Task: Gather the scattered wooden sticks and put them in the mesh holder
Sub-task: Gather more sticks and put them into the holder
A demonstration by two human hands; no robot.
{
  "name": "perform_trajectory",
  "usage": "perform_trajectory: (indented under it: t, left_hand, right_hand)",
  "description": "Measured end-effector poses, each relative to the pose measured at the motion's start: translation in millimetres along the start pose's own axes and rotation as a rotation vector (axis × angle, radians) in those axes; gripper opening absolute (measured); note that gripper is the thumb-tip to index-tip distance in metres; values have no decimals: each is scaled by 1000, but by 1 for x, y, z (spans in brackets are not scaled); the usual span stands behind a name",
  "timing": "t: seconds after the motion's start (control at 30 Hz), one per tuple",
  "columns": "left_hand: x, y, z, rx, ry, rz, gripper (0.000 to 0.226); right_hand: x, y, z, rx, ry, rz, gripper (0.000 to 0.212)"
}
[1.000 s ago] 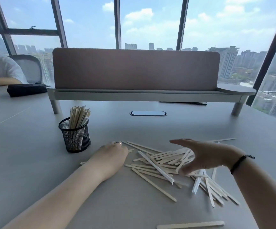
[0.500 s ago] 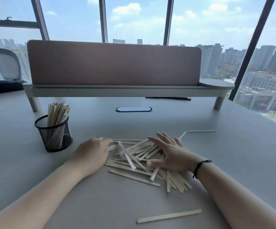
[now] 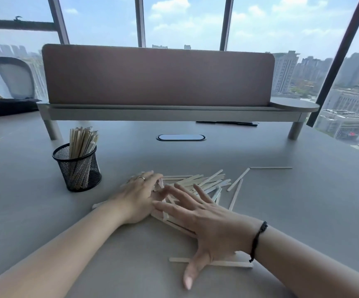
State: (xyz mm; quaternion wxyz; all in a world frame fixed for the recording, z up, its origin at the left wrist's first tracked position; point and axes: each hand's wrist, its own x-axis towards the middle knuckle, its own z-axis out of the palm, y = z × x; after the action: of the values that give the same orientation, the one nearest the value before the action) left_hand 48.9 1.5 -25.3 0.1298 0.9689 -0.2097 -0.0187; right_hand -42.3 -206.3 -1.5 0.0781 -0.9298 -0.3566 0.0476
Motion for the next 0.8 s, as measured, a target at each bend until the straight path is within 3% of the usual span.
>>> perform_trajectory:
  t: [0.07,0.17,0.33,0.5,0.67,0.8]
  left_hand:
    - [0,0,1,-12,48,44,61]
    - [0,-4,4,-60,108,96,55]
    - [-1,-10,6,-134,86,154,75]
    - [-1,-11,4,-117,54,248,95]
    - [5,-13,10,-201,130,264,91]
    - [3,-12,11,-165,152,251,86]
  right_hand:
    - [14,11,-2,-15,39,28,139]
    - [34,31,-3,5,93,97,139]
    - [45,53,-2,69,195,170,133]
    - [46,63,-1,104,169,253,124]
    - [48,68,-1,173,183,300,105]
    - [38,74,-5,223,108,339,119]
